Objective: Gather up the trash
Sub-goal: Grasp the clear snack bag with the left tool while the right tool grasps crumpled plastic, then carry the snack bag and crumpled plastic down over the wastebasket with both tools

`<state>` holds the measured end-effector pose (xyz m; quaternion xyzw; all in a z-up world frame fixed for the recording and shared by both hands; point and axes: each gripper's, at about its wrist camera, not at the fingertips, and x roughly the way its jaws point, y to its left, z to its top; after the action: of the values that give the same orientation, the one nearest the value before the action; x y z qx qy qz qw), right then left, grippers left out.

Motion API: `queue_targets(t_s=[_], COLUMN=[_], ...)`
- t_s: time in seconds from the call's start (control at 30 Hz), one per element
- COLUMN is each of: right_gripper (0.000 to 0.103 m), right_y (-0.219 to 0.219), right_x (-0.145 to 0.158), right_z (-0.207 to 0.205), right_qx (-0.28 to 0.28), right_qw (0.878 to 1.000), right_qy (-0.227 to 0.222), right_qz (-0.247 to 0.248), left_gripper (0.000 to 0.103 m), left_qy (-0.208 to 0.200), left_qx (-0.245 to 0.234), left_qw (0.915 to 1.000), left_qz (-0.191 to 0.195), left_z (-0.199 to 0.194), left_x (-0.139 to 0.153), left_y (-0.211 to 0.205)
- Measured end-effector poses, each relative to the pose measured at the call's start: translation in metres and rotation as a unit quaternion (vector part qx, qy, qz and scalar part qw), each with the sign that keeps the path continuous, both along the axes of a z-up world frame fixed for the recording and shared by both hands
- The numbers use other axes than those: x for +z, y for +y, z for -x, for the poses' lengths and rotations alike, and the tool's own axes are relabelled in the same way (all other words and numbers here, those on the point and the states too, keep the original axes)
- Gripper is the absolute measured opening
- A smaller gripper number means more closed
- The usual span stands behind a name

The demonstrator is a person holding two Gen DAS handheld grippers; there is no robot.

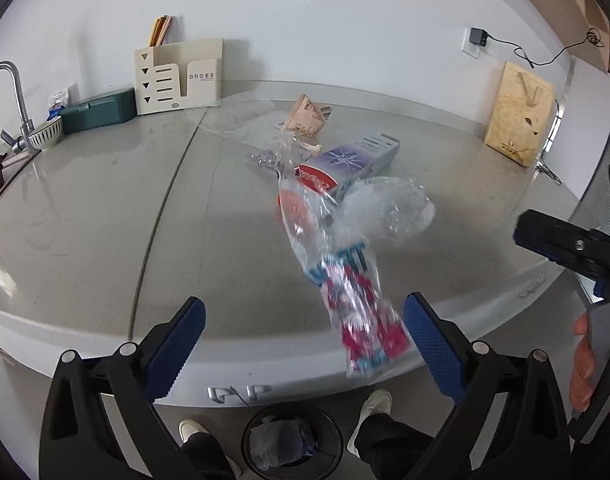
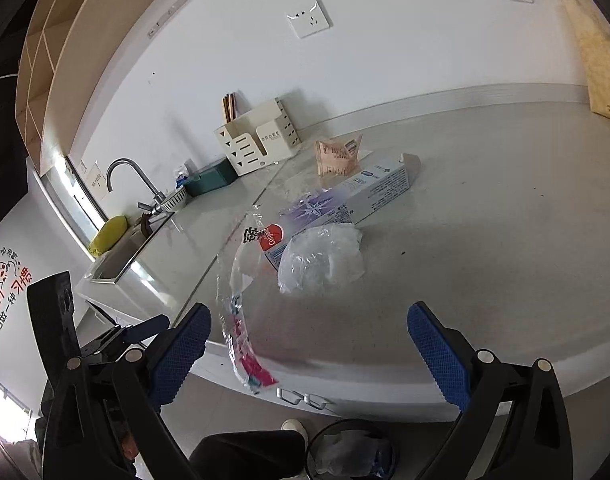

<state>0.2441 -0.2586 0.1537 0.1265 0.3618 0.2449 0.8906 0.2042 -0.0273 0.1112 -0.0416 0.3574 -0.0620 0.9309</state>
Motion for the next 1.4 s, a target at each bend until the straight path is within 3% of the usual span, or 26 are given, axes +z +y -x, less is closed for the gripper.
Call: queue_targets(t_s=[0.23,0.6,0.7,0.77,0.8,0.87,0.97,1.07,1.4], right_gripper=[0.099,0.099,0.090,0.073,0.072,0.062,0.050,0.046,0.044], right_y=[0.014,0.047,0.053,0.056,0.055,0.053,0.046,0.038,0.008], right_x=[-0.019,-0.034,-0.042,-0.047,-0.048,-0.048,-0.047,-0.043,-0.018], right_z=[-0.057,-0.093,-0.099,-0.104,-0.105,-0.108,-0.107,-0.103,-0.079], right_qx=[0.019,0.064,0.069,0.068,0.068,0.067,0.066,0.062,0.040], right_qw=[0.999,0.995,0.993,0.991,0.991,0.991,0.991,0.992,0.996], right_qy=[0.030,0.065,0.080,0.094,0.095,0.100,0.108,0.104,0.083], right_qz=[0.014,0.050,0.056,0.065,0.060,0.056,0.037,0.026,-0.019], left_gripper=[0.099,0.098,0.085,0.070,0.066,0.045,0.025,0.018,0.015], left_qy=[0.021,0.029,0.042,0.041,0.041,0.040,0.042,0.033,0.014], left_qx=[0.008,-0.003,-0.011,-0.016,-0.020,-0.025,-0.031,-0.032,-0.024], left_qw=[0.9996,0.9993,0.9988,0.9988,0.9987,0.9988,0.9985,0.9986,0.9978], left_qz=[-0.014,-0.024,-0.022,-0.021,-0.021,-0.015,0.015,0.025,0.061], left_z=[-0.050,-0.073,-0.079,-0.081,-0.082,-0.083,-0.083,-0.081,-0.067], left_x=[-0.014,-0.020,-0.028,-0.029,-0.029,-0.028,-0.026,-0.023,-0.007], left_y=[-0.011,-0.012,-0.013,-0.012,-0.011,-0.008,0.001,0.007,0.026])
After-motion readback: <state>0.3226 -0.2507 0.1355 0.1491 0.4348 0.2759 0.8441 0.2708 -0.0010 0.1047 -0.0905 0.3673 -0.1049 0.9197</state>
